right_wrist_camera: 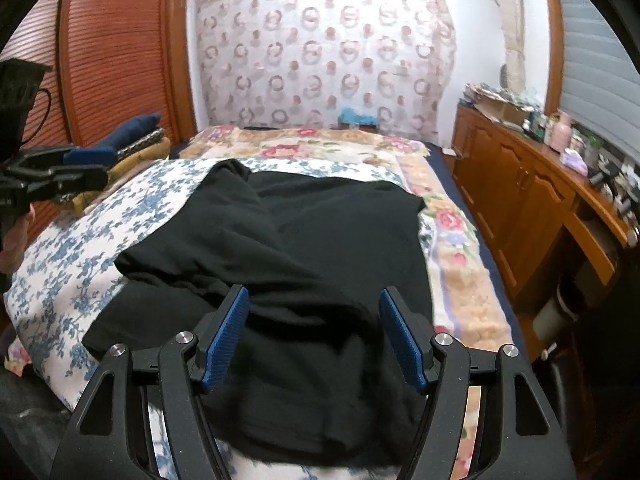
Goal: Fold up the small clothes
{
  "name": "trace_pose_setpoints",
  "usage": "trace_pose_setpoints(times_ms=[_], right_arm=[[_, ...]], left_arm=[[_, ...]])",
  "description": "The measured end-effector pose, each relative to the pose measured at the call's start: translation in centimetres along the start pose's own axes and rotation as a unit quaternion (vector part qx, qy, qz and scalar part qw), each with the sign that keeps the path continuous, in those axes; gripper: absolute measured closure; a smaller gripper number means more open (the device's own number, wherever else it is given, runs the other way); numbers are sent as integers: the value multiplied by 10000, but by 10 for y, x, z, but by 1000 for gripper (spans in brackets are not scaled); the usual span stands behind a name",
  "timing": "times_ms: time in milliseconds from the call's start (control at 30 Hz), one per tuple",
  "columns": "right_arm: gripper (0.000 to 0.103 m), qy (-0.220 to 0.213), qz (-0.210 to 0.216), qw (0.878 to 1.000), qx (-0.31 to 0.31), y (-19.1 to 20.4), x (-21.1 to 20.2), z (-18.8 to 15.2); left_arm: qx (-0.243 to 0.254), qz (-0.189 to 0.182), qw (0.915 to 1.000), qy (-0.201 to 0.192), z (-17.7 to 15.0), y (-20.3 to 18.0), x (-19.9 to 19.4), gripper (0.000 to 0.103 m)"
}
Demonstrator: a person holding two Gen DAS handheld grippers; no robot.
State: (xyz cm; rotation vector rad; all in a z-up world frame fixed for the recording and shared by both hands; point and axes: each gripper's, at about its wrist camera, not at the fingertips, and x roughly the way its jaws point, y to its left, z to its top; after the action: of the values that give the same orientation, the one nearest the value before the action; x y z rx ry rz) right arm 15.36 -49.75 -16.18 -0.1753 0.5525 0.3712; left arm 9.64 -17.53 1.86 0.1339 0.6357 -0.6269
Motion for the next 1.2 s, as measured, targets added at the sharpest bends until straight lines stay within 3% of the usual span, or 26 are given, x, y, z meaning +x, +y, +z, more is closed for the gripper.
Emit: trace_pose_setpoints(times_ms=[500, 867, 1133, 1200], right_arm=[[34, 191, 816, 9923, -914, 89, 55, 39], [34, 776, 1478, 9736, -1556, 155, 100, 41], [34, 1222, 1506, 9618, -1934, 174, 121, 28], [40, 1194, 1510, 9611, -1982, 174, 122, 26]], left_arm=[[-840, 803, 9932, -91, -54, 70, -24, 45], [-1052, 966, 9896, -168, -71, 93, -36, 45], [-1092, 915, 9897, -117, -78, 93, -33, 45], [-1084, 901, 9900, -101, -79, 93, -32, 45]])
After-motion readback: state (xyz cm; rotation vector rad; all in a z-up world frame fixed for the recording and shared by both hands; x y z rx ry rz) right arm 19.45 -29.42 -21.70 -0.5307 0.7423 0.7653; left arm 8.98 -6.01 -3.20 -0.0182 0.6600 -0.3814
